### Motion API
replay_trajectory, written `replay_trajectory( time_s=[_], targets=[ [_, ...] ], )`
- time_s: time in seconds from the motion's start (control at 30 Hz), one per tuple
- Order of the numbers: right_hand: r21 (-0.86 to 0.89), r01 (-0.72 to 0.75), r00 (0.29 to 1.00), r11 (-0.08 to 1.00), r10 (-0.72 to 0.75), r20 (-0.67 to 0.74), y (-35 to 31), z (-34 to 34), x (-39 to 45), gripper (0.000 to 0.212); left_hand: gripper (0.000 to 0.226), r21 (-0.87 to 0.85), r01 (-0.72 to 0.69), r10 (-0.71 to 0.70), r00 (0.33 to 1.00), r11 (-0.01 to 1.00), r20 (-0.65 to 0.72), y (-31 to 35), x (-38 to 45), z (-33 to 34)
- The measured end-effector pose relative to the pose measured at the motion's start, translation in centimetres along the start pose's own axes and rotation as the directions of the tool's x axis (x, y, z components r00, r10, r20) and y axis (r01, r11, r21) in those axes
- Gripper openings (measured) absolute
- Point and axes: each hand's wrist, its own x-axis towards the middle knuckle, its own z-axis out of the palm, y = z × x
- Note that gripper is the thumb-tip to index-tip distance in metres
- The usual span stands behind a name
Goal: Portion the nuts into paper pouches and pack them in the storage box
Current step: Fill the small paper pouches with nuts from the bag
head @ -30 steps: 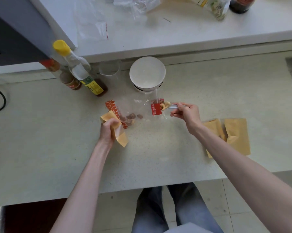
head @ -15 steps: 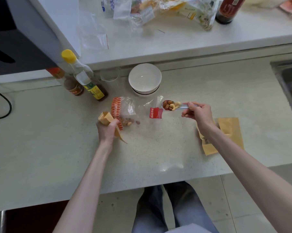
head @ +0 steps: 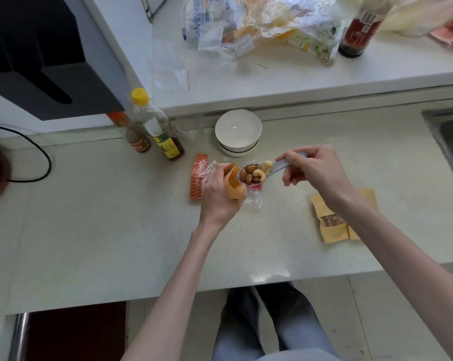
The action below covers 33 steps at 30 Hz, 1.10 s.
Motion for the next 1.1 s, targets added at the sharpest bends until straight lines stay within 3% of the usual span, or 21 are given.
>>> replay_trajectory(
  time_s=[0.2, 0.43, 0.53, 0.63, 0.8, 0.9, 1.0, 1.1],
  targets=[
    [-0.266, 0.154, 0.982, 0.951, -0.178, -0.068, -1.4, 0.7, -1.2, 0.023, 0.054, 0.001, -0.013, 0.012, 1.0, 1.0, 0.016, 1.6, 0.1, 0.1],
    [-0.618, 0.384, 0.883, 0.685, -0.468, 0.031, -3.3, 1.9, -2.1, 0.032, 0.061, -0.045, 0.002, -0.002, 1.0, 0.999, 0.005, 2.3, 0.0, 0.7],
    [-0.67, 0.404, 0.868, 0.623, -0.492, 0.067, -3.8, 2.0, -2.2, 0.032, 0.064, -0.066, 0.014, -0.013, 1.0, 0.998, 0.01, 2.4, -0.2, 0.9],
    [-0.605, 0.406, 0.862, 0.685, -0.506, 0.005, -3.5, 1.6, -2.2, 0.032, 0.062, -0.091, 0.018, -0.018, 1.0, 0.996, -0.003, 2.3, -0.3, 0.8],
    [-0.386, 0.28, 0.887, 0.879, -0.391, -0.247, -0.2, -0.1, -0.9, 0.024, 0.052, -0.067, 0.127, -0.126, 0.992, 0.99, 0.009, -1.1, -0.3, -0.4],
    [-0.304, 0.086, 0.938, 0.949, -0.18, -0.296, 4.3, -0.9, 1.1, 0.023, 0.05, -0.049, 0.275, -0.275, 0.961, 0.96, 0.014, -4.4, -0.3, -1.6],
    [-0.267, -0.068, 0.947, 0.961, -0.022, -0.321, 8.7, -1.2, 2.7, 0.024, 0.047, -0.041, 0.425, -0.425, 0.905, 0.904, 0.01, -7.2, 0.0, -2.5],
    [-0.306, -0.093, 0.943, 0.948, -0.015, -0.334, 11.2, -0.9, 4.0, 0.025, 0.044, -0.02, 0.57, -0.569, 0.821, 0.821, 0.044, -9.3, 0.7, -2.7]
  ],
)
